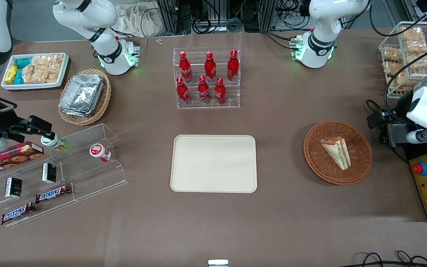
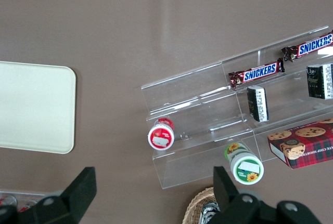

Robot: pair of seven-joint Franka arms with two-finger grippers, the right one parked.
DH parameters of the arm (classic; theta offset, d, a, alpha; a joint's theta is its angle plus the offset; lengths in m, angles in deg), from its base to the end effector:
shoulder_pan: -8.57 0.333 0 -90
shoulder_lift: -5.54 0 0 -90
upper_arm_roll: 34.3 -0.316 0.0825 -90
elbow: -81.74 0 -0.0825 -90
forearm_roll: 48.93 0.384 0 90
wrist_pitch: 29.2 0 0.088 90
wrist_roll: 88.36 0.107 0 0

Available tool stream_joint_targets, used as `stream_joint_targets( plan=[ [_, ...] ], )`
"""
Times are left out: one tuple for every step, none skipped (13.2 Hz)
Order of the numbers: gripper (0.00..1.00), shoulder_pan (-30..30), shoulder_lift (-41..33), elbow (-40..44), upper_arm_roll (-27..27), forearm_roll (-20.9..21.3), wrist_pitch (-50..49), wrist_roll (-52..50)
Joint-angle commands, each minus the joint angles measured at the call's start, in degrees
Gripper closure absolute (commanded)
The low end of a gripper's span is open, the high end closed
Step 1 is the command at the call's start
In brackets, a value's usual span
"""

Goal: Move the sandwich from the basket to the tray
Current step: 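Move the left gripper over the wicker basket holding the sandwich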

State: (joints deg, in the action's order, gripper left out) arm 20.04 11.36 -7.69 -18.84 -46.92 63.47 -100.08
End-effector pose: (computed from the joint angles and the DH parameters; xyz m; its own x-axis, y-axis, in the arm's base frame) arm 0.5856 -0.0298 0.5772 0.9903 0.1331 -0.0389 0.1326 -0.9910 -0.0161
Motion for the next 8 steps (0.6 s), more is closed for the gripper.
stream_joint_targets(
  plan=[
    [0.01, 0.31, 1.48, 2.33, 0.27, -0.34, -1.87, 0.48],
    [0.01, 0.22, 1.56, 2.68, 0.27, -0.42, -1.88, 0.30],
    [0.01, 0.22, 1.56, 2.85, 0.27, -0.42, -1.88, 0.39],
    [0.01, 0.22, 1.56, 2.42, 0.27, -0.07, -1.79, 0.47],
    [0.01, 0.22, 1.30, 1.37, 0.27, 0.02, -1.35, 0.13],
    [0.01, 0.22, 0.78, -0.29, 0.18, 0.19, -0.13, -0.31],
    [0.01, 0.39, 0.42, -2.31, 0.10, 0.28, 2.32, -1.45],
    [0.01, 0.39, -0.36, -5.64, 0.01, 0.37, 5.65, -2.76]
  ],
)
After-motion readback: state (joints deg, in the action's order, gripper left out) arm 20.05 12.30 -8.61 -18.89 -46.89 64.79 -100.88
